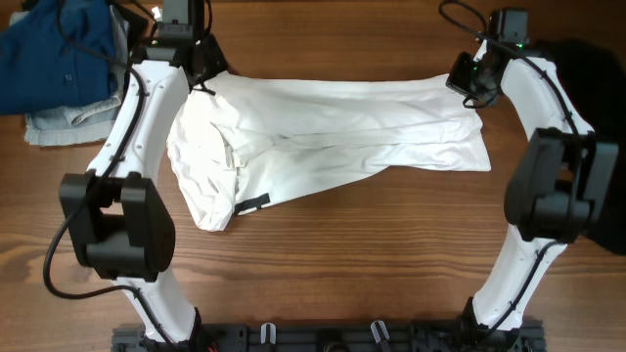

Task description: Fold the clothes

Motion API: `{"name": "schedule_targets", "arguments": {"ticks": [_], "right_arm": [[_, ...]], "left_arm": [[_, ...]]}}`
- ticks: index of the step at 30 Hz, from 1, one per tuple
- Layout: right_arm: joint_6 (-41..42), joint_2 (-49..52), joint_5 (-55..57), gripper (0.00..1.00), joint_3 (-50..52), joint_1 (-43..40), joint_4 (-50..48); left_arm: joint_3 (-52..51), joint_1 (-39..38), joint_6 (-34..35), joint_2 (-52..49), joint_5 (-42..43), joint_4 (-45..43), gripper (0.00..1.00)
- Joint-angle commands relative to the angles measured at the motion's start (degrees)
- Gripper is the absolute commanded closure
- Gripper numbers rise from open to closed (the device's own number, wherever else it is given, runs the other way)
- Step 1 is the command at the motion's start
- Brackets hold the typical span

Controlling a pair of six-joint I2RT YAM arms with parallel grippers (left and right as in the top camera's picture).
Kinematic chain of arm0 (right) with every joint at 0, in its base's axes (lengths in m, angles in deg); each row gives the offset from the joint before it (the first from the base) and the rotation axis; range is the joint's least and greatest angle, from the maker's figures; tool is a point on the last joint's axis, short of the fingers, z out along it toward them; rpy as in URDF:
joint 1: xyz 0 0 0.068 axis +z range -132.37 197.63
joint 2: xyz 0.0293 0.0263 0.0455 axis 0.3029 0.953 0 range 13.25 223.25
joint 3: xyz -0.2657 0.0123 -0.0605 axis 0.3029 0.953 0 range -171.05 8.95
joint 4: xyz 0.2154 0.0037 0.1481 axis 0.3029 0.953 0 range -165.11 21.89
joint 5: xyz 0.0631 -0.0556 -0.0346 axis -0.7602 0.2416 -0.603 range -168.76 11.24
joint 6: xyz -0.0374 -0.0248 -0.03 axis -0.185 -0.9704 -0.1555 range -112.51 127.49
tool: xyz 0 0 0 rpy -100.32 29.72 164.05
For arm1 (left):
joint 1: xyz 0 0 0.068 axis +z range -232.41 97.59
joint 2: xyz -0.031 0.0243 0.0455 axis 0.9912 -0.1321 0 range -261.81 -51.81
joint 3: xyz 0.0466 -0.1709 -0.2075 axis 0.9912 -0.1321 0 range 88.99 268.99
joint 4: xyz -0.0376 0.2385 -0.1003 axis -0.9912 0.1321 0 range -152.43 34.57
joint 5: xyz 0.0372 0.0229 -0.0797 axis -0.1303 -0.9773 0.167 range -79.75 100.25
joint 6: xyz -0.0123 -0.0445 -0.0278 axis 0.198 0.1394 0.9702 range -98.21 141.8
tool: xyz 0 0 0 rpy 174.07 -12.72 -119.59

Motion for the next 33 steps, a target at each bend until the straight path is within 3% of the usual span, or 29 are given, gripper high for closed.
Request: {"name": "schedule_targets", "arguments": {"ticks": [1, 13, 24, 33], "right_arm": [[-3.5, -3.1, -1.1, 0.96, -0.1, -0.5, 4.2], [-5.4, -3.1, 2.9, 0.96, 0.0, -5.4, 20.9], [-6.8, -3.0, 2.8, 0.95, 2.2, -5.5, 21.2], [-6.8, -3.0, 2.8, 0.96, 3.7, -5.5, 20.2]], "left_arm": [[0.4, -0.3, -1.7, 1.5, -1.1, 6.2, 0.96], [0.0, -0.6, -1.7, 1.5, -0.9, 21.7, 0.96], [-6.4, -0.5, -1.4, 1.5, -0.9, 24.0, 0.96], [-7.4, -0.9, 4.7, 1.5, -1.6, 31.2, 0.96]]}}
